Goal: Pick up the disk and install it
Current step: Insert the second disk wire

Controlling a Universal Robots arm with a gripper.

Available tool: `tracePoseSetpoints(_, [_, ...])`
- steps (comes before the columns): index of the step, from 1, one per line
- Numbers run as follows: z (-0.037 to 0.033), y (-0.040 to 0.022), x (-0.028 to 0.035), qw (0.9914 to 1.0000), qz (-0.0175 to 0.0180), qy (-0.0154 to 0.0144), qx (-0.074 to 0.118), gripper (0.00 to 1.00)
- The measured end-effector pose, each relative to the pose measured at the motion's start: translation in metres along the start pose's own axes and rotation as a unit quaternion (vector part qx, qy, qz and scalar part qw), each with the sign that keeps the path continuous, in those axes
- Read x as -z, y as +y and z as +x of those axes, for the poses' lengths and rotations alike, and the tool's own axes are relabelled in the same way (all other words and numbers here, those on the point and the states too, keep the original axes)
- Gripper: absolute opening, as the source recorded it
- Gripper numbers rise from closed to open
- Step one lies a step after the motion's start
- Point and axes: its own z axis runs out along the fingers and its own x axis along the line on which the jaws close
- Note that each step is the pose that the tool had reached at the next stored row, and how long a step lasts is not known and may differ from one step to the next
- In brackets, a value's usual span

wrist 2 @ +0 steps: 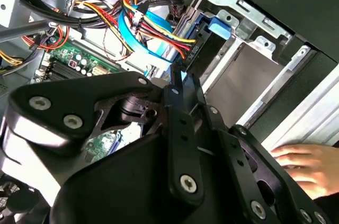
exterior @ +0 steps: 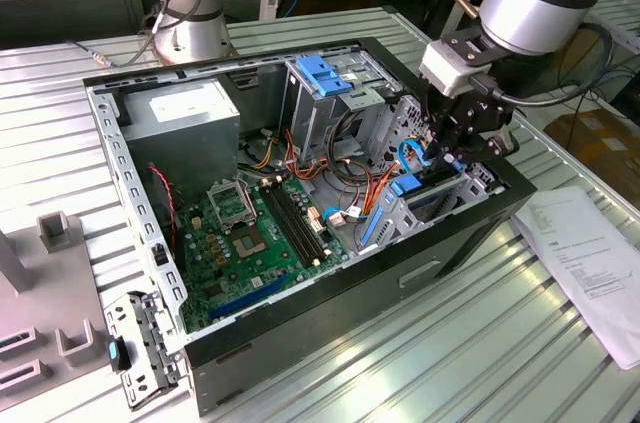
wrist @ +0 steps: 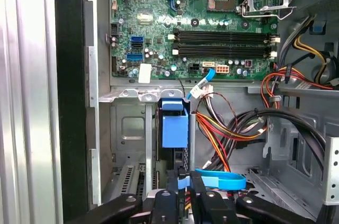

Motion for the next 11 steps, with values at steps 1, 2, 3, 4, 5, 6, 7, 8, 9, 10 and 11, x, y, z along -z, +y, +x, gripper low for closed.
tracePoseSetpoints(1, [0.0000,0.0000,0.0002,1.00000,0.0000,0.0002,0.000,0.16])
tracePoseSetpoints(2, [0.0000,0.0000,0.0003,1.00000,0.0000,0.0001,0.000,0.11])
tracePoseSetpoints(3, [0.0000,0.0000,0.0003,1.00000,0.0000,0.0002,0.000,0.11])
tracePoseSetpoints(4, [0.0000,0.0000,0.0004,1.00000,0.0000,0.0002,0.000,0.11])
tracePoseSetpoints(5, [0.0000,0.0000,0.0005,1.00000,0.0000,0.0002,0.000,0.11])
tracePoseSetpoints(6, [0.0000,0.0000,0.0005,1.00000,0.0000,0.0002,0.000,0.11])
tracePoseSetpoints(7, [0.0000,0.0000,0.0007,1.00000,0.0000,0.0002,0.000,0.11])
tracePoseSetpoints(8, [0.0000,0.0000,0.0007,1.00000,0.0000,0.0002,0.000,0.11])
tracePoseSetpoints(9, [0.0000,0.0000,0.0008,1.00000,0.0000,0.0002,0.000,0.11])
tracePoseSetpoints(10, [0.0000,-0.0001,0.0008,1.00000,0.0000,0.0002,0.000,0.11])
tracePoseSetpoints(11, [0.0000,-0.0001,0.0008,1.00000,0.0000,0.0002,0.000,0.11])
